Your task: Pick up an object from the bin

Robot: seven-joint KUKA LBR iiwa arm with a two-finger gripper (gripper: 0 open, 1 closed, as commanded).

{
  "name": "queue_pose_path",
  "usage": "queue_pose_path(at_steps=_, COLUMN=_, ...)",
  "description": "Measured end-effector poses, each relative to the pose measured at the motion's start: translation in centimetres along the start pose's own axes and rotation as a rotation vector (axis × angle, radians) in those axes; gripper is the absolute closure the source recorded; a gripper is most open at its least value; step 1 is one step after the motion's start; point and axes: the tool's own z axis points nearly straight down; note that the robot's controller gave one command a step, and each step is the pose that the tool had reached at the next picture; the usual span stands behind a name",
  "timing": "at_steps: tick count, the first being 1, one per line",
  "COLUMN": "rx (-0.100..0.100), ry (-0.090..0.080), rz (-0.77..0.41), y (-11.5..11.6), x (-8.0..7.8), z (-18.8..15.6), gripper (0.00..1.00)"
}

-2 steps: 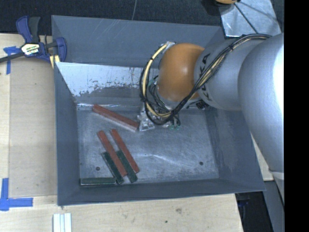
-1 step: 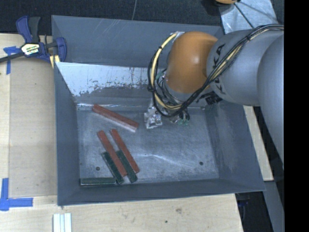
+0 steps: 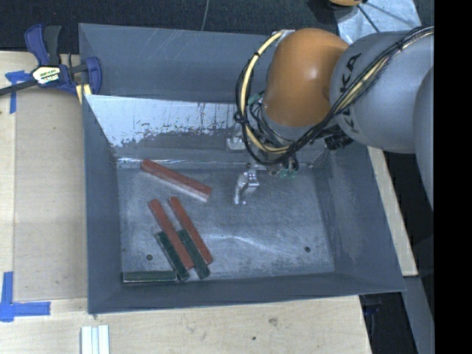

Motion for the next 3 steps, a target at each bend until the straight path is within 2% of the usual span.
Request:
queue_pose_path(at_steps=1, rx=0.0, ry=0.001, rz=0.017, y=-0.2, x=-0.1, z=0.9, gripper=0.0)
queue_pose_path(at_steps=2, rx=-0.002, ry=-0.008, rz=0.095, y=4.8, x=0.3, z=8.3, gripper=1.0)
queue_pose_path(at_steps=3, rx=-0.002, ry=-0.008, rz=0.095, y=4.8, x=0.3, z=8.3, gripper=1.0)
